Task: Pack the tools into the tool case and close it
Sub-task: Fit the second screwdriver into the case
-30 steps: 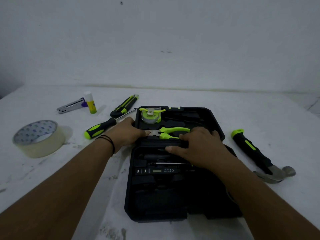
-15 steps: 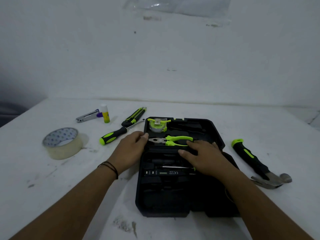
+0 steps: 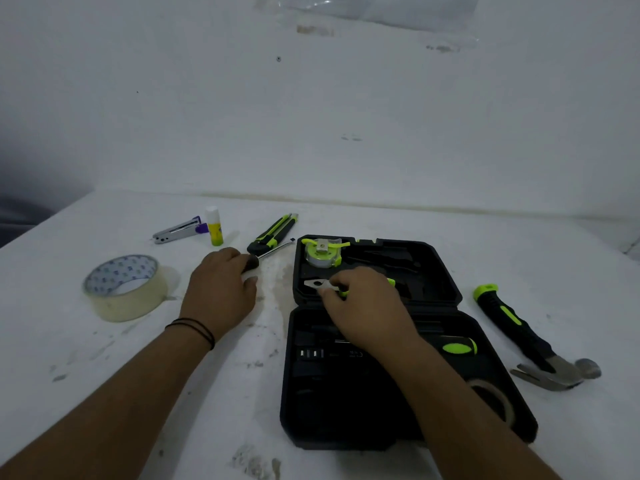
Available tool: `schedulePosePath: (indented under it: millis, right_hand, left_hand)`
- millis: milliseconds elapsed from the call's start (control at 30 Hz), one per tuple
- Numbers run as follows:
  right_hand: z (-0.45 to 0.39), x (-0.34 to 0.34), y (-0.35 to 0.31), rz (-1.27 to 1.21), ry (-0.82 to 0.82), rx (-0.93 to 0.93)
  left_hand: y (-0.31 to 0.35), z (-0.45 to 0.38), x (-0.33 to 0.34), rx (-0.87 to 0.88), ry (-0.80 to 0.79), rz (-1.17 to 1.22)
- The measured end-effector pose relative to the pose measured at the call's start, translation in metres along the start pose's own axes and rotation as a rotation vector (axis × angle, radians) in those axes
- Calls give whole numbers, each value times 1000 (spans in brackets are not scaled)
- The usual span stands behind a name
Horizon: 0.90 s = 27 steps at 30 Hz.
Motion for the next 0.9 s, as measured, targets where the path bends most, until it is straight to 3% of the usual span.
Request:
schedulePosePath:
  millis: [167, 400, 500, 567, 667, 800, 900]
  right_hand:
    - [-8, 8, -11, 18, 52, -20]
    - [-12, 19, -25, 18, -6, -102]
    - [-13, 16, -27, -64, -13, -109]
    - [-12, 11, -27, -169, -12, -92]
    - [-15, -2, -23, -327, -22, 8]
    - [-16, -21, -18, -557, -159, 147]
    - [-9, -40, -20, -563, -233, 124]
  left_hand:
    - [-11, -11, 6, -107, -85, -47]
    - [-15, -11, 4, -180, -71, 107]
    - [-10, 2, -8, -300, 49, 336]
    - [-4, 12, -15, -433, 62, 608]
    - [10, 23, -23, -568, -14, 1030]
    - [34, 31, -37, -569, -125, 1280]
    - [58, 35, -45, -544, -247, 1444]
Point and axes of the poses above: each hand's wrist, its own z-axis away from the middle knuckle, its own x-axis out of the palm, y = z × x, the point moved 3 cm from there along -z, towards the middle knuckle
